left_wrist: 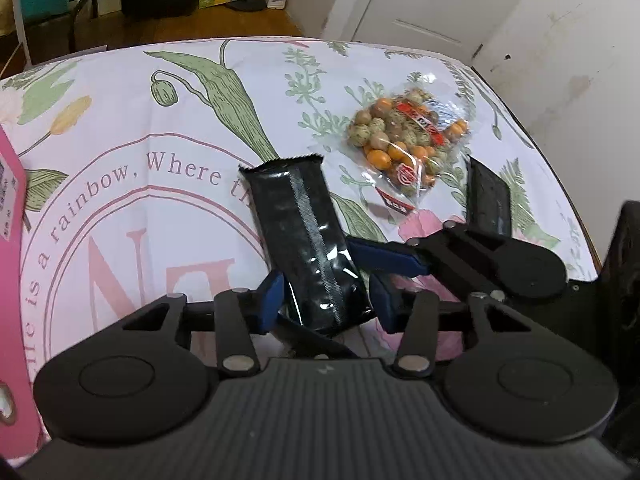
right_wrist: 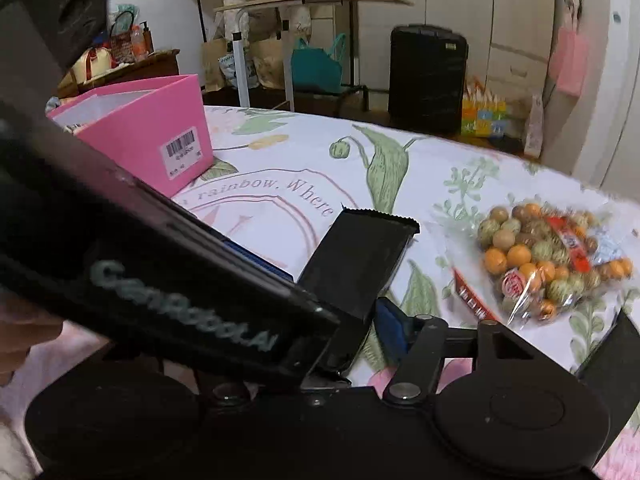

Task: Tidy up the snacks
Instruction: 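Grasp a black NB cracker pack with the left gripper, then carry the NB cracker pack into the pink box and open the left gripper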

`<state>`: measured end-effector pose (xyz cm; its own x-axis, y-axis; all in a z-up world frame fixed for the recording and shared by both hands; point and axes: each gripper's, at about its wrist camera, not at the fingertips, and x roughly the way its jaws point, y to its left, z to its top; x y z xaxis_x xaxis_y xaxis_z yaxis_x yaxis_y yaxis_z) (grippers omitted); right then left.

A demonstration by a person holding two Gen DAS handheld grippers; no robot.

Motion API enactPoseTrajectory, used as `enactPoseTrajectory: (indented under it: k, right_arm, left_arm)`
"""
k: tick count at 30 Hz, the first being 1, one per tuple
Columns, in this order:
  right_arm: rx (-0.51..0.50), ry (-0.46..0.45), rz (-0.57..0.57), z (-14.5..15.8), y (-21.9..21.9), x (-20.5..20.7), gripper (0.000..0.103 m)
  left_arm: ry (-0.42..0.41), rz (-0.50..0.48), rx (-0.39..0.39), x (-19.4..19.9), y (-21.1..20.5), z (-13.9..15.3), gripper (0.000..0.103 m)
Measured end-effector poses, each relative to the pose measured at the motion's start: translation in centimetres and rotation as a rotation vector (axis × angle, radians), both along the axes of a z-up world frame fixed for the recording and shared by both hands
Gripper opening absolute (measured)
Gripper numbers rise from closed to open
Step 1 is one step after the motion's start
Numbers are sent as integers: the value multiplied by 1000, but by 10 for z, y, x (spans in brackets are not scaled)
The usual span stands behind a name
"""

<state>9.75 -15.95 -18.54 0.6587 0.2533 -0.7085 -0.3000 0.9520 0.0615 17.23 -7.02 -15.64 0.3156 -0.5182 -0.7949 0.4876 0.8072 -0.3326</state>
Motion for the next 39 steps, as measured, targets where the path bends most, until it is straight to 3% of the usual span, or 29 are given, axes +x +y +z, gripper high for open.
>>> enactPoseTrajectory:
  k: [2,6,10,16,21,23,30,33,36,39]
  right_arm:
    - [28,19,-2,7,0,-3,65]
    - [2,0,31,26,9,-20,65]
    - [-16,43,48,44,17,-32,65]
    - [22,61,68,65,19,-49,64]
    - [16,50,89,79,26,-64,61]
    - [16,41,110,86,30,-70,52]
    - [68,7,179,104,45,-73,51]
    - [118,87,214,97,46,-67,52]
    - [184,210,240,75,41,-54,60]
    - [276,357,186,47,35,-39,65]
  left_arm:
    - [23,5,-6,-3,5,6,46]
    - [52,11,-2,-13,12,24,46]
    - [86,-7,1,-27,17,40,46]
    - [97,-14,-26,-47,30,60,46]
    - [73,-13,-25,-68,37,79,46]
    - [63,-7,-31,-76,42,86,46]
    - [10,35,-52,-94,67,112,44]
    - [34,78,-61,-91,84,109,46]
    - [69,140,-34,-86,100,93,48]
    - [103,200,10,-77,113,70,48]
